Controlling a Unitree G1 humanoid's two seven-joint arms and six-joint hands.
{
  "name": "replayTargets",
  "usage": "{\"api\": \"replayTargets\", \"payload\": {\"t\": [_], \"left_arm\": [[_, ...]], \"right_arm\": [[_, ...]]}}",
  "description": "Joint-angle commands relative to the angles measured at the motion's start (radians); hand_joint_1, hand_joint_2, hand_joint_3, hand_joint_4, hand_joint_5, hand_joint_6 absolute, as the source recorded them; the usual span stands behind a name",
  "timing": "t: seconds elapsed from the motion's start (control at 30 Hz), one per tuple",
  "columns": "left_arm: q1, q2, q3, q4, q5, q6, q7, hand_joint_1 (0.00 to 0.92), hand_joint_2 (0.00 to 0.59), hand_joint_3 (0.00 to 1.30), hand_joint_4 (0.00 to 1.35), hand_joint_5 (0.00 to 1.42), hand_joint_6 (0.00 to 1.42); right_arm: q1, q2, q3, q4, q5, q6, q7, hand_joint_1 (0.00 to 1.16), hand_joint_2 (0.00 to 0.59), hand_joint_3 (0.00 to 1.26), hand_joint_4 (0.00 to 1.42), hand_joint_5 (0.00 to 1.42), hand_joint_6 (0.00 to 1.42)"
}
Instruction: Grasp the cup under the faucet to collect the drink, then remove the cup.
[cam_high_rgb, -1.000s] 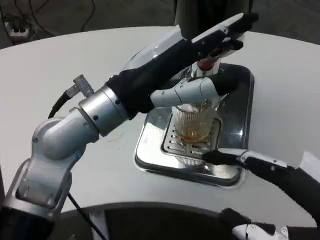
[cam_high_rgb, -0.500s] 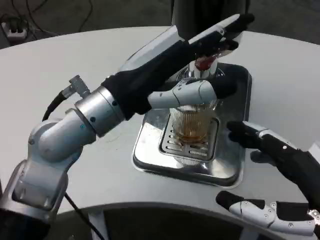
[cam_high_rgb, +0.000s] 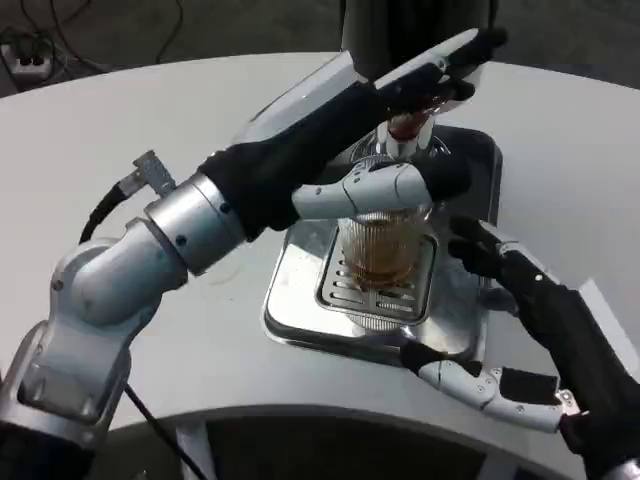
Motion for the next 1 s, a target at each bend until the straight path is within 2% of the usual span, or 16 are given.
{"api": "replayTargets", "payload": {"t": [0.03, 0.23, 0.57, 1.0], "left_arm": [[0.026, 0.013, -0.006, -0.02, 0.018, -0.006, -0.013, 0.0, 0.076, 0.07, 0.04, 0.15, 0.09], [0.032, 0.015, 0.0, -0.021, 0.015, -0.005, -0.009, 0.0, 0.078, 0.07, 0.04, 0.15, 0.08], [0.031, 0.013, 0.0, -0.009, 0.016, -0.008, -0.002, 0.0, 0.079, 0.07, 0.04, 0.15, 0.08], [0.021, 0.004, -0.007, 0.013, 0.018, -0.015, 0.0, 0.0, 0.079, 0.07, 0.04, 0.15, 0.08]], "right_arm": [[-0.041, 0.032, 0.028, 0.062, -0.024, -0.049, -0.035, 0.87, 0.191, 0.16, 0.18, 0.16, 0.25], [-0.114, 0.069, 0.052, 0.166, -0.037, -0.079, -0.064, 0.87, 0.182, 0.16, 0.18, 0.15, 0.25], [-0.219, 0.106, 0.033, 0.321, -0.025, -0.133, -0.129, 0.86, 0.182, 0.15, 0.16, 0.12, 0.2], [-0.283, 0.161, 0.02, 0.465, -0.025, -0.184, -0.205, 0.85, 0.178, 0.09, 0.13, 0.11, 0.2]]}}
